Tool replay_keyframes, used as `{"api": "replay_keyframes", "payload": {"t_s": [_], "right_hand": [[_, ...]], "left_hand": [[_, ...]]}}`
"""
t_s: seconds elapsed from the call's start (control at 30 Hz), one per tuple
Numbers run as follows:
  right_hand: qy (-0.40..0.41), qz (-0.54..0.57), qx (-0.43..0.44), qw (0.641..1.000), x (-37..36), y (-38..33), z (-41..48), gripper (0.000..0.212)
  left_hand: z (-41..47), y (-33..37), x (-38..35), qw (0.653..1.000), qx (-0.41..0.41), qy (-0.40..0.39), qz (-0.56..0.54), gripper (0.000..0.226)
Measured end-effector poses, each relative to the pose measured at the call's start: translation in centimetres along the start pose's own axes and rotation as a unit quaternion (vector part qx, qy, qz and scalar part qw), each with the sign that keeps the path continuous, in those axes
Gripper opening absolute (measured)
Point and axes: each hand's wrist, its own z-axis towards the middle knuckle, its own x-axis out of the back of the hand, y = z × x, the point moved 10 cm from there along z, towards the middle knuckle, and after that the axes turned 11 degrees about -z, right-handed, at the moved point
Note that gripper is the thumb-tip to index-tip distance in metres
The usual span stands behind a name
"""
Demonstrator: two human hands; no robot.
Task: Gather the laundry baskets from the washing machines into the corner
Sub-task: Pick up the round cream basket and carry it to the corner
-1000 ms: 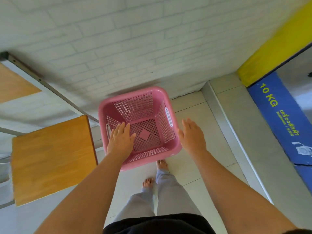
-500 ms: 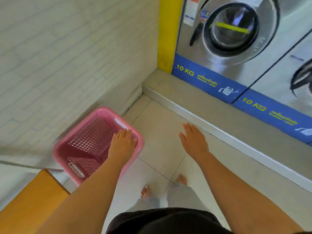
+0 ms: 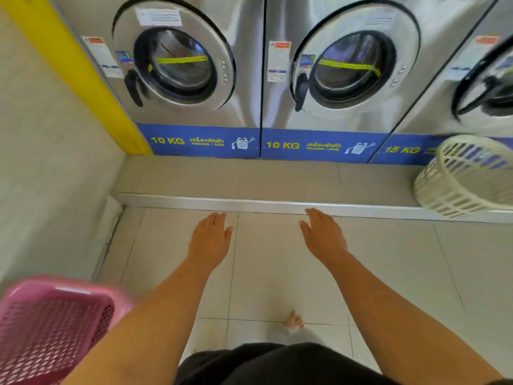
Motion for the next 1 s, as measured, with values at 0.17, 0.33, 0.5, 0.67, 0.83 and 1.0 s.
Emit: {"api": "replay_keyframes", "payload": {"t_s": [0.17,0.33,0.5,0.67,0.83,1.0], "right_hand": [[0.026,0.027,-0.085,0.996,2.7,12.6,0.9,0.048],[0.044,0.057,-0.179,0.981,4.0,23.7,-0.3,0.045],[0.056,0.099,-0.267,0.957,4.4,33.0,-1.0,0.044],[0.070,0.140,-0.340,0.927,4.8,41.8,-0.1,0.044],[0.060,0.166,-0.396,0.901,5.4,50.6,2.0,0.044],[0.064,0.180,-0.434,0.880,6.9,59.1,5.2,0.045]], "left_hand": [[4.2,12.3,-5.5,0.997,-0.059,-0.053,0.002,0.051],[7.8,23.6,-9.8,0.987,-0.136,-0.080,0.021,0.048],[11.6,33.7,-14.1,0.974,-0.191,-0.114,0.038,0.047],[15.5,43.4,-19.2,0.958,-0.240,-0.147,0.044,0.049],[20.1,52.7,-24.3,0.946,-0.264,-0.183,0.040,0.048],[24.5,61.3,-28.1,0.937,-0.278,-0.205,0.052,0.049]]}}
